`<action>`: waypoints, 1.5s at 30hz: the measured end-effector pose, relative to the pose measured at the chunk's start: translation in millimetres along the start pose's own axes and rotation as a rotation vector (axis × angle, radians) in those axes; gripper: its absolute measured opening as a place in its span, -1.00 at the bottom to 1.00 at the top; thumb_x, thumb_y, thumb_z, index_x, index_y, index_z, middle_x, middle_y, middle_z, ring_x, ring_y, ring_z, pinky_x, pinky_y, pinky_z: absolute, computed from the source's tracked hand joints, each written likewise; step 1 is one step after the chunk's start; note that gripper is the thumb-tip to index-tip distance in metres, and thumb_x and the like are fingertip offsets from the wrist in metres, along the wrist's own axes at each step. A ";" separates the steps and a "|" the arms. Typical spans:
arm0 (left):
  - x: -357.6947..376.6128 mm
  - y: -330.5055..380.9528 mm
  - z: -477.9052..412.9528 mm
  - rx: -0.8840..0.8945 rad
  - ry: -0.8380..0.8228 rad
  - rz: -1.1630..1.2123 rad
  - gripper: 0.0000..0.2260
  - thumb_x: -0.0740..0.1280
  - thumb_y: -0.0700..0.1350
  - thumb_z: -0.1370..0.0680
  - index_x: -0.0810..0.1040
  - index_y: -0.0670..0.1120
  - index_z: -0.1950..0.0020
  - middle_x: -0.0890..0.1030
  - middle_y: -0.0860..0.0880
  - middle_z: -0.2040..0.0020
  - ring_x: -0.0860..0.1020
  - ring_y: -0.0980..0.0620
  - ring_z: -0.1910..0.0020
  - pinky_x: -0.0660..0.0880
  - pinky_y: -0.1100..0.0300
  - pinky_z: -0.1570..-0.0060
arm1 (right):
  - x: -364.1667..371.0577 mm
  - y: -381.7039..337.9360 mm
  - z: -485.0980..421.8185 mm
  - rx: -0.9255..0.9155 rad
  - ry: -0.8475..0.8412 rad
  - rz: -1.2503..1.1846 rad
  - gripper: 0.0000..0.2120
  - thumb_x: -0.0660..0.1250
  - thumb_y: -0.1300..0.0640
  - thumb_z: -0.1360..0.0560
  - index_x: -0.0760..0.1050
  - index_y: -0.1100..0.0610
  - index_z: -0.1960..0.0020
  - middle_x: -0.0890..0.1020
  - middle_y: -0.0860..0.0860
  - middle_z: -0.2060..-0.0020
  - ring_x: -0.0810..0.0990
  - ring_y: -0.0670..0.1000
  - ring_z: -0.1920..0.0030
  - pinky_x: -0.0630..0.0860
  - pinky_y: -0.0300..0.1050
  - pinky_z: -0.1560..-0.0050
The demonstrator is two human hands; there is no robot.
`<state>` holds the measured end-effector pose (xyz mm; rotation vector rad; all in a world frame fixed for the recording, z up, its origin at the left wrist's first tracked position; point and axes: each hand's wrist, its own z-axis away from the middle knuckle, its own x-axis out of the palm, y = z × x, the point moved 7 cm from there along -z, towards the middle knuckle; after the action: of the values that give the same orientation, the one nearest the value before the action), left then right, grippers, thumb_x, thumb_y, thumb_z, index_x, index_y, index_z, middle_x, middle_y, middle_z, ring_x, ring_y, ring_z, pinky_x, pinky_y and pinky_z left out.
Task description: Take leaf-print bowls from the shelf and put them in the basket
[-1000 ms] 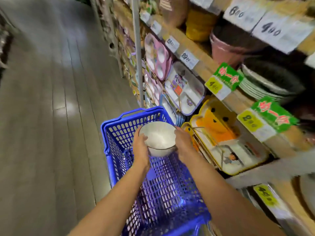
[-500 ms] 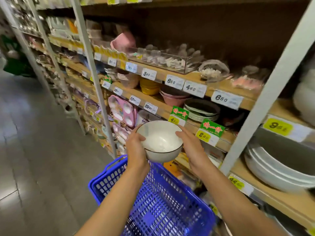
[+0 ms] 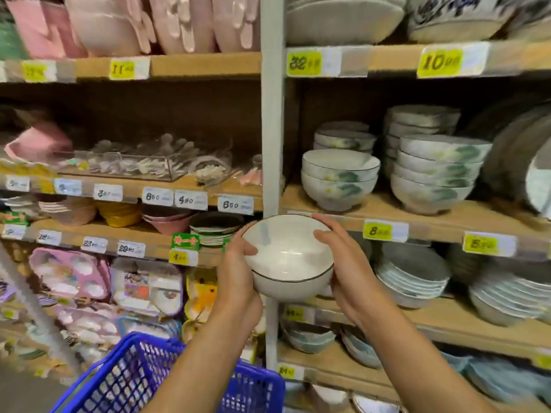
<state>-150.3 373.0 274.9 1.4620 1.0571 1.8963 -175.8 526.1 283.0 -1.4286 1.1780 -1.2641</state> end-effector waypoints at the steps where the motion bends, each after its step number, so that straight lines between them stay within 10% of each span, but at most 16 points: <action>1: 14.4 -5.7 3.4 -0.021 -0.034 -0.007 -0.59 0.08 -0.29 -0.41 0.62 -0.05 -0.09 0.69 -0.05 0.11 0.61 -0.12 0.10 0.55 0.14 0.26 | -16.6 -7.8 4.0 -0.019 0.023 0.016 -0.70 0.23 0.14 -0.54 0.56 -0.21 -0.12 0.60 -0.06 -0.17 0.56 0.01 -0.17 0.51 -0.02 -0.08; 15: 198.9 -75.2 44.1 -0.089 -0.236 -0.081 -0.55 0.13 -0.27 -0.41 0.61 -0.05 -0.21 0.69 -0.12 -0.03 0.61 -0.16 0.01 0.55 0.11 0.24 | -206.3 -92.0 12.6 -0.064 0.125 -0.007 -0.65 0.20 0.16 -0.53 0.54 -0.22 -0.17 0.63 -0.12 -0.04 0.60 -0.02 -0.03 0.60 -0.16 0.21; 25: 260.2 -99.0 34.1 -0.164 -0.326 -0.087 -0.61 0.08 -0.26 -0.44 0.67 -0.10 -0.03 0.72 -0.13 0.09 0.63 -0.16 0.11 0.57 0.07 0.09 | -265.4 -106.5 -0.6 -0.096 0.045 -0.143 -0.75 0.19 -0.01 -0.57 0.57 -0.14 -0.16 0.67 -0.11 -0.09 0.61 -0.08 -0.14 0.52 -0.06 -0.08; 31: 276.4 -110.8 31.6 -0.342 -0.437 -0.234 -0.56 0.14 -0.23 -0.39 0.63 -0.20 -0.18 0.67 -0.24 -0.07 0.61 -0.21 0.07 0.53 0.02 0.02 | -266.4 -99.0 -6.7 0.152 0.043 -0.357 -0.77 0.28 0.06 -0.37 0.68 0.10 0.26 0.69 0.12 0.26 0.67 0.07 0.29 0.57 -0.13 0.27; 37: 279.2 -97.2 41.5 -0.076 -0.408 -0.037 -0.82 0.25 -0.10 -0.50 0.60 -0.15 0.06 0.68 -0.09 0.09 0.66 0.01 0.15 0.53 0.10 0.12 | -266.7 -107.1 -8.5 0.068 0.173 -0.484 -0.81 0.21 0.10 -0.42 0.54 0.16 0.10 0.66 0.12 0.34 0.62 0.09 0.32 0.55 -0.13 0.32; 41: 274.0 -107.2 74.7 0.119 -0.447 0.011 -0.29 0.47 0.19 -0.25 0.41 0.14 -0.39 0.62 0.04 -0.22 0.62 0.10 -0.03 0.59 0.14 0.02 | -263.0 -114.6 -7.3 -0.055 0.261 -0.488 -0.76 0.21 0.09 -0.47 0.57 0.16 -0.01 0.71 0.18 0.16 0.67 0.13 0.18 0.59 -0.09 0.24; 45: 272.6 -102.5 74.6 0.123 -0.372 -0.100 -0.30 0.47 0.16 -0.21 0.38 0.23 -0.35 0.64 0.06 -0.16 0.66 0.04 -0.06 0.61 0.06 0.11 | -250.5 -111.3 -0.5 -0.200 0.360 -0.377 -0.78 0.23 0.05 -0.50 0.57 0.02 -0.09 0.70 0.04 0.07 0.67 -0.02 0.11 0.58 -0.15 0.27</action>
<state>-162.2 664.1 349.4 1.7130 1.0569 1.4375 -174.1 792.1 349.2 -1.6713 1.3409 -1.7611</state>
